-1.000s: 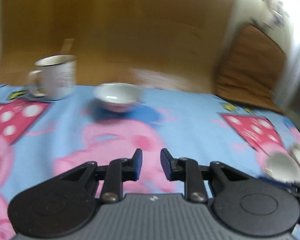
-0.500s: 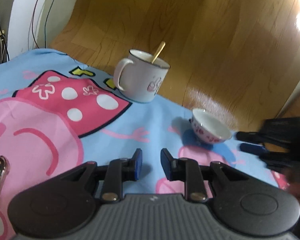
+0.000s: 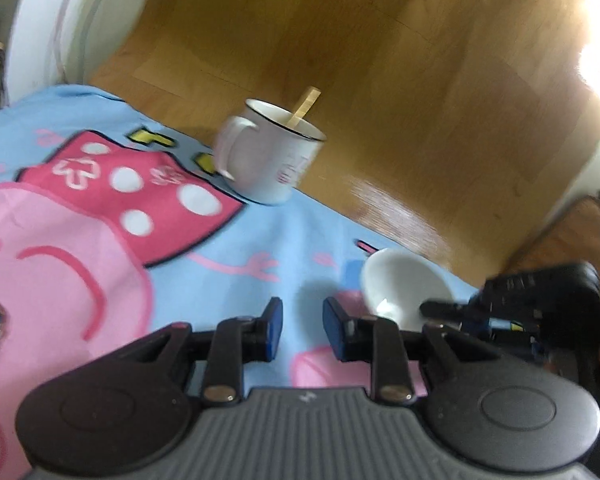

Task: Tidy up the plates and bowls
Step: 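Move the right tool to the pink-patterned bowl by the mug and grip its rim, then carry the patterned bowl with the right tool and lower it into the white bowl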

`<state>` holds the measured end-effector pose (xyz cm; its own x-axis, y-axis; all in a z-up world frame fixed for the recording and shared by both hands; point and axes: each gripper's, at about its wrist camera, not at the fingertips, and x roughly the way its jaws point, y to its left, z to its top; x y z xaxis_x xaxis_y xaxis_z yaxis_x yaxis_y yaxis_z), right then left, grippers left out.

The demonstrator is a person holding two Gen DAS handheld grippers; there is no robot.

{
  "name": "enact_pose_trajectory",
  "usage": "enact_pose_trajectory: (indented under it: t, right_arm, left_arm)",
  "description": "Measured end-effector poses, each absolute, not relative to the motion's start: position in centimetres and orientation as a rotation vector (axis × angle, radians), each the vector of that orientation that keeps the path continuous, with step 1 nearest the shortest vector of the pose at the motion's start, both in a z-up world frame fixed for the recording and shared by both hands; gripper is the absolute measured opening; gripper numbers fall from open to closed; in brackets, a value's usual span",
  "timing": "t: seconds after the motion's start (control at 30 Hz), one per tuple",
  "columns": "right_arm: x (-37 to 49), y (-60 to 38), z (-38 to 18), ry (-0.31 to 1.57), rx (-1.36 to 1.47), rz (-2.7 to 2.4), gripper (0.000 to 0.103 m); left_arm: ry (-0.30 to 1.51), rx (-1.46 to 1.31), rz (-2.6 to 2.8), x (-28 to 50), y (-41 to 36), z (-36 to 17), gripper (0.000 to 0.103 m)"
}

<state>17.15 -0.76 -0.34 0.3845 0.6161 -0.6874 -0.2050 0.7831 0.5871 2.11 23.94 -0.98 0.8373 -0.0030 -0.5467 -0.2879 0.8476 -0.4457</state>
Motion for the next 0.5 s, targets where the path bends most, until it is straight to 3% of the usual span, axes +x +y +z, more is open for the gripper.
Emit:
enact_pose_trajectory:
  t: [0.1, 0.5]
  right_arm:
    - [13.9, -2.5, -0.2, 1.082, 0.431, 0.605, 0.011]
    - [6.8, -6.4, -2.3, 1.131, 0.509, 0.685, 0.011]
  left_arm:
    - [0.571, -0.504, 0.106, 1.6, 22.5, -0.6, 0.035]
    - [0.669, -0.477, -0.06, -4.2, 18.6, 0.7, 0.036]
